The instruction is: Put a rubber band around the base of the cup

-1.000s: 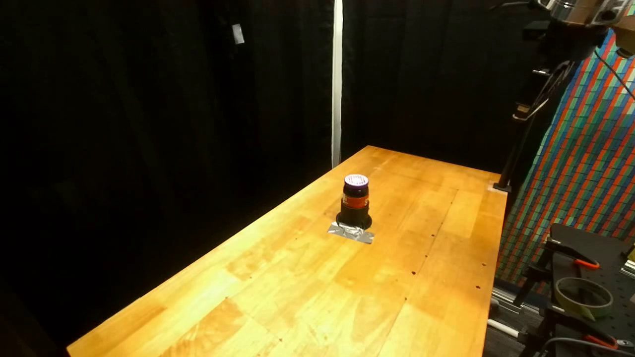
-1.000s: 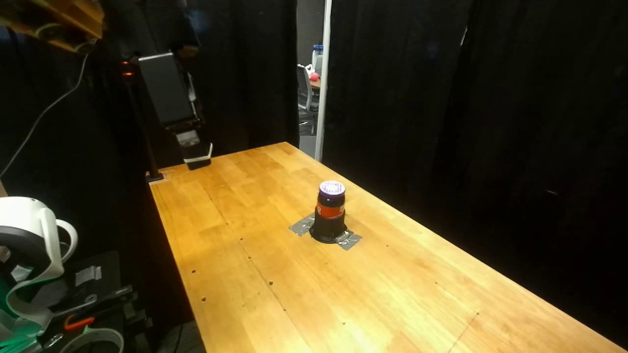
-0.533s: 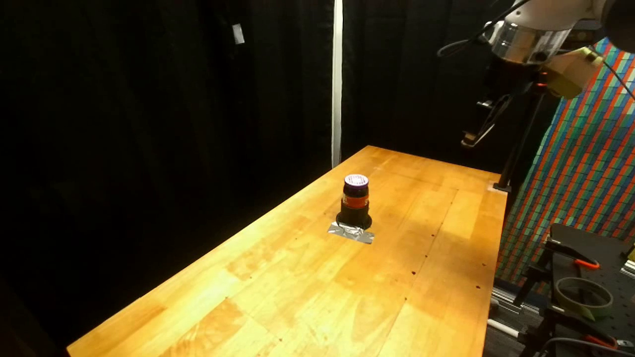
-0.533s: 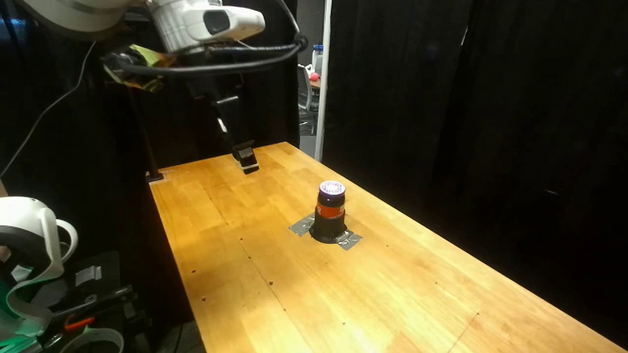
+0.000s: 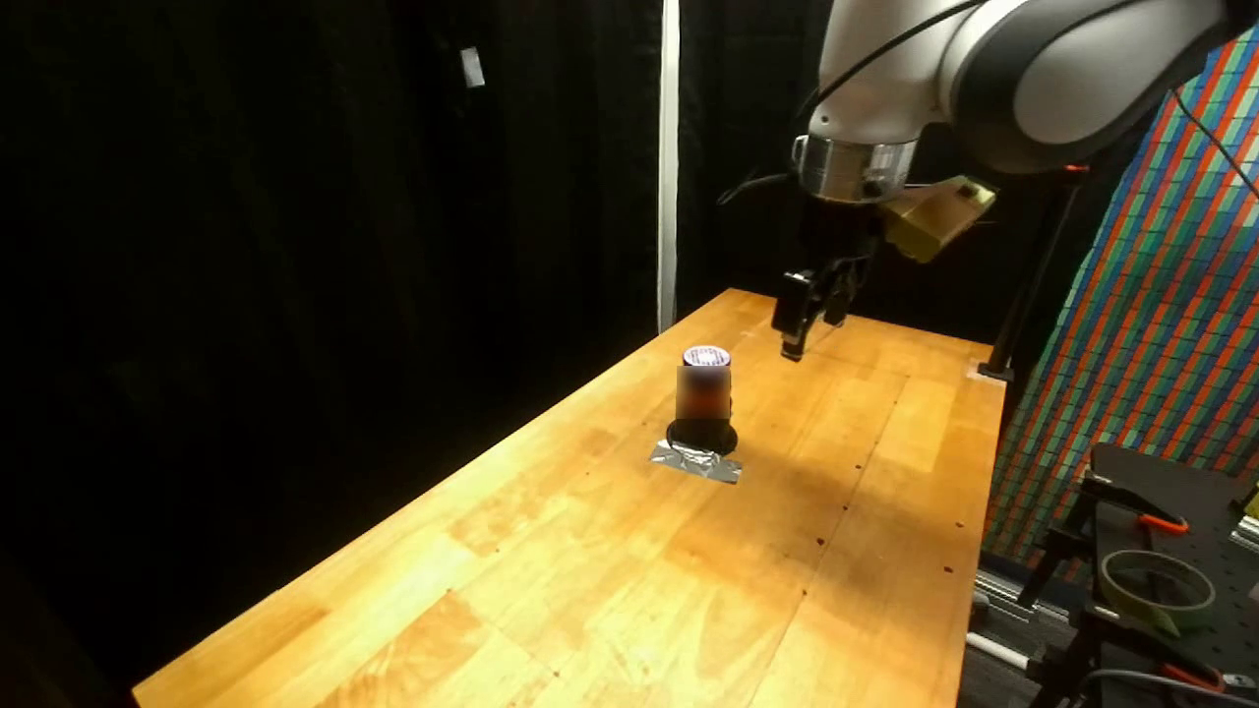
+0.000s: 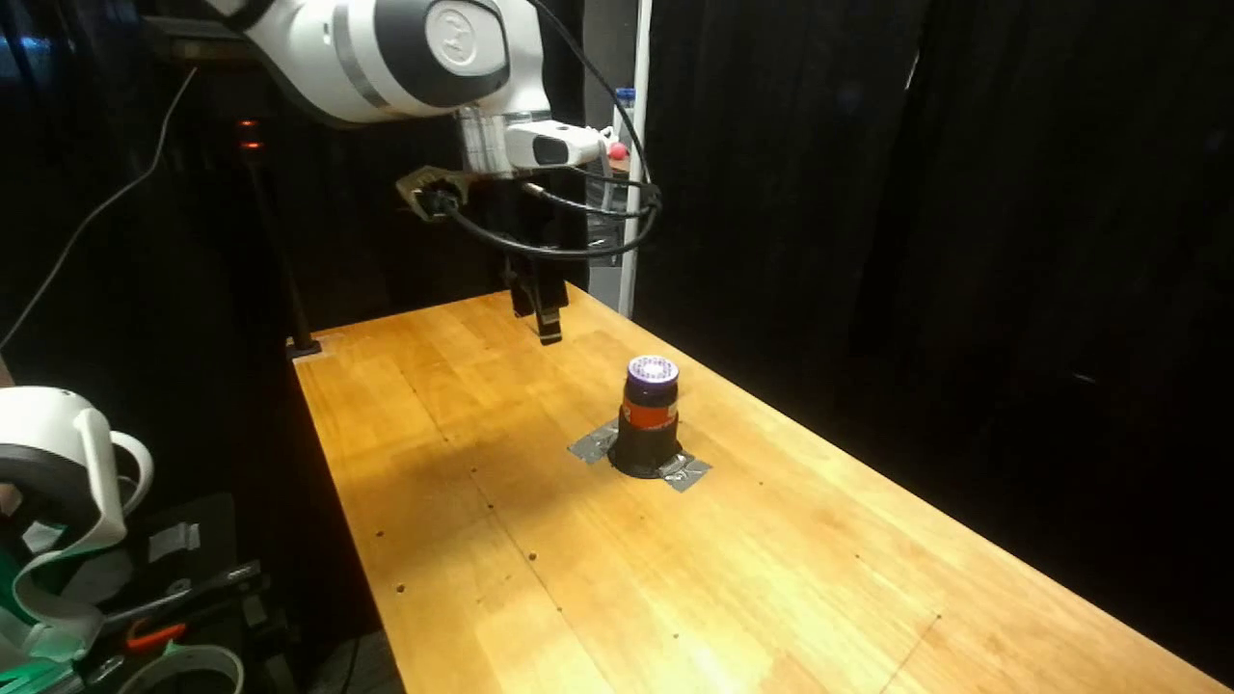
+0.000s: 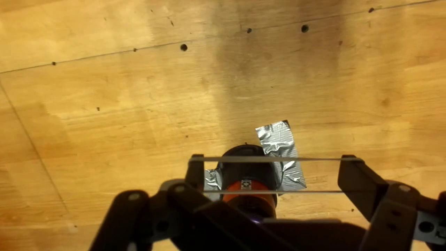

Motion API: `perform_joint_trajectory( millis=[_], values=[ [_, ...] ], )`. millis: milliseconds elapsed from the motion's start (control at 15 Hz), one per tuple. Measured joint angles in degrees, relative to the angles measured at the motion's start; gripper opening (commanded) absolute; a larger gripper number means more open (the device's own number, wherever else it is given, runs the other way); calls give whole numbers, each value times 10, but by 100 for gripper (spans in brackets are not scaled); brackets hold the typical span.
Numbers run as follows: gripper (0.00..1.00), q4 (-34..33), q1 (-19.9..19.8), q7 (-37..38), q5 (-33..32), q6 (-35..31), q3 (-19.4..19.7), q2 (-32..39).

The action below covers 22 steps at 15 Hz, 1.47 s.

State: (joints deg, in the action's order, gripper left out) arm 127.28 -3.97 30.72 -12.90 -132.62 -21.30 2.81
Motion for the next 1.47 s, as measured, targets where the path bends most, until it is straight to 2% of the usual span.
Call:
perform_joint_trajectory(
  millis=[333,600,1000,1467],
  values=[
    [100,-154,92,6,-3,18,86,149],
    [100,-274,133,0,1,34,142,246],
    [100,-403,141,-43,22,111,187,326],
    [100,-467,127,-100,71,156,193,379]
  ],
)
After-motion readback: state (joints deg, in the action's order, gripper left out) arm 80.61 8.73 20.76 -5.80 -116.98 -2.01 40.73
